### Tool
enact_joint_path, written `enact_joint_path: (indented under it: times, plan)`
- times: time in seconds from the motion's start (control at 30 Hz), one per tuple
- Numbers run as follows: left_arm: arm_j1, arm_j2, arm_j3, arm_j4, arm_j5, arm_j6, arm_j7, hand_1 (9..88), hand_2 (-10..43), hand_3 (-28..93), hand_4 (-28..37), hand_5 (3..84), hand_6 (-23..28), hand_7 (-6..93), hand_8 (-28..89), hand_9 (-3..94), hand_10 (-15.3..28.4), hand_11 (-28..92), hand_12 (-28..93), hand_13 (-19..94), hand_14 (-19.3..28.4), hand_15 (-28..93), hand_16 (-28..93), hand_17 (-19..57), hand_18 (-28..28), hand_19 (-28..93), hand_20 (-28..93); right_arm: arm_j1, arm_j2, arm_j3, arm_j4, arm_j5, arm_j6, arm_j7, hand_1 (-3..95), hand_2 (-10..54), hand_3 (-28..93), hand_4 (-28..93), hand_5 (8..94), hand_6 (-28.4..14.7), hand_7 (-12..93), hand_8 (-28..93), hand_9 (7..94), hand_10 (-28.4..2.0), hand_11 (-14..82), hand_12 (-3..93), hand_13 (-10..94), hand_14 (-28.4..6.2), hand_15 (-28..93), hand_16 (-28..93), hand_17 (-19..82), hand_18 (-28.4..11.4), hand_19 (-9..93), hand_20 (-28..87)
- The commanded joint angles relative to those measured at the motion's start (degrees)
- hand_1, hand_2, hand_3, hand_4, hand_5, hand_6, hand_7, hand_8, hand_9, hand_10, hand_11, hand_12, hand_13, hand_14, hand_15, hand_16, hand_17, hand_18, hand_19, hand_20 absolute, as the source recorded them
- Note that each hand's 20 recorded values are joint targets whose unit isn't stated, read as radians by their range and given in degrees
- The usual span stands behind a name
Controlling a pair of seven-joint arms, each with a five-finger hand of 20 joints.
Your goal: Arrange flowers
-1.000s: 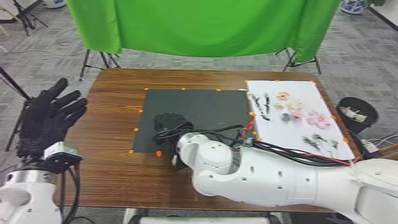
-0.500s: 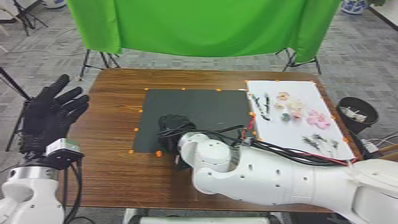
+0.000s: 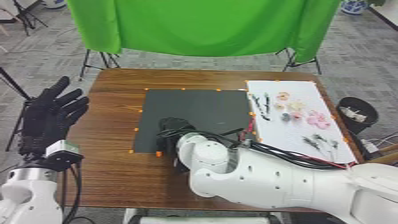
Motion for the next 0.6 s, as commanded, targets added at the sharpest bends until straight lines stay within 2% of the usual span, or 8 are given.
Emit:
enact_joint_path:
  times: [0.03,0.13,0.2,0.27,0.3,0.37,0.5,0.6]
  plan:
    - [2.78,0.01,-1.02,-0.83,-0.93,1.00,1.21,29.4,7.3,65,-21.5,36.2,9.1,10.8,-8,32.7,18.9,28,11,21,25.2,52,-12,-8.5,22.2,45,7,2.44,0.74,-1.28,-1.65,-1.40,0.36,2.32,33.2,-2.9,77,-17,69.5,-8.3,34,3,73.7,-14.9,59.6,25.6,79,-6.2,79,18,61,-11.9,93,40]
    - [4.83,-0.29,-1.71,-1.35,-1.32,1.36,2.20,29.4,7.3,65,-21.4,36.2,9.1,10.8,-8,32.7,18.9,28,11,21,25.2,52,-12,-8.5,22.2,45,6,2.97,1.30,-2.08,-2.75,-1.86,-0.60,2.98,31.1,-2.0,77,-16,69.2,-8.6,36,-8,72.9,-15.5,60.0,25.4,78,-6.2,79,18,61,-11.9,93,40]
    - [6.07,-0.72,-2.49,-1.69,-1.56,1.71,2.48,29.4,7.2,65,-21.4,36.2,9.0,10.8,-8,32.7,18.9,28,11,21,25.2,52,-12,-8.5,22.2,45,6,3.46,1.88,-2.10,-3.90,-2.04,-0.67,3.31,29.6,-1.5,76,-16,68.6,-9.0,36,-9,72.5,-15.9,60.0,25.4,78,-6.5,79,18,61,-11.8,93,40]
    - [8.52,-0.25,-3.34,-2.36,-2.54,2.28,4.60,29.4,7.2,65,-21.4,36.2,9.0,10.8,-8,32.8,18.9,28,11,21,25.2,52,-12,-8.5,22.2,45,6,4.68,2.76,-2.35,-5.21,-2.49,-0.99,3.12,27.5,-0.9,75,-16,67.5,-9.4,36,-9,71.4,-16.8,59.9,25.4,77,-7.2,79,18,61,-11.9,93,39]
    - [8.97,-0.65,-3.67,-2.52,-2.22,2.39,4.16,29.4,7.2,65,-21.4,36.2,9.0,10.8,-8,32.8,19.0,28,11,21,25.2,52,-12,-8.5,22.2,45,6,4.58,3.16,-1.72,-5.77,-2.91,-1.95,3.42,27.0,-0.7,75,-16,67.0,-9.5,36,-9,71.0,-17.0,59.9,25.5,77,-7.4,79,18,61,-12.0,93,39]
    - [10.67,-0.35,-4.45,-3.01,-3.09,2.71,5.67,29.4,7.2,65,-21.4,36.2,9.0,10.9,-8,32.8,18.9,28,11,21,25.2,52,-12,-8.5,22.2,45,6,6.59,3.57,-2.83,-6.16,-2.71,-1.28,3.60,26.6,-0.3,75,-16,66.7,-9.6,36,-10,70.6,-17.2,59.9,25.3,77,-7.6,79,18,61,-11.9,93,37]
    - [13.35,-0.60,-5.15,-3.81,-4.19,3.52,7.75,29.5,7.2,65,-21.5,36.2,9.0,10.8,-8,32.8,18.9,28,11,21,25.2,52,-12,-8.5,22.3,45,6,7.50,5.10,-2.08,-7.73,-2.18,-3.06,3.17,24.5,1.3,75,-15,66.0,-10.4,34,-9,69.7,-18.1,59.5,25.2,76,-8.4,79,17,61,-12.1,93,34]
    - [14.49,-0.75,-5.44,-3.99,-4.47,3.62,8.46,29.5,7.1,65,-21.6,36.2,9.0,10.8,-8,32.8,18.9,28,11,21,25.2,52,-12,-8.5,22.3,45,6,6.90,6.62,0.06,-9.10,-0.52,-4.17,0.54,21.9,3.9,74,-15,63.5,-11.9,32,-9,66.4,-19.3,59.1,25.3,74,-9.9,79,17,59,-13.2,93,30]
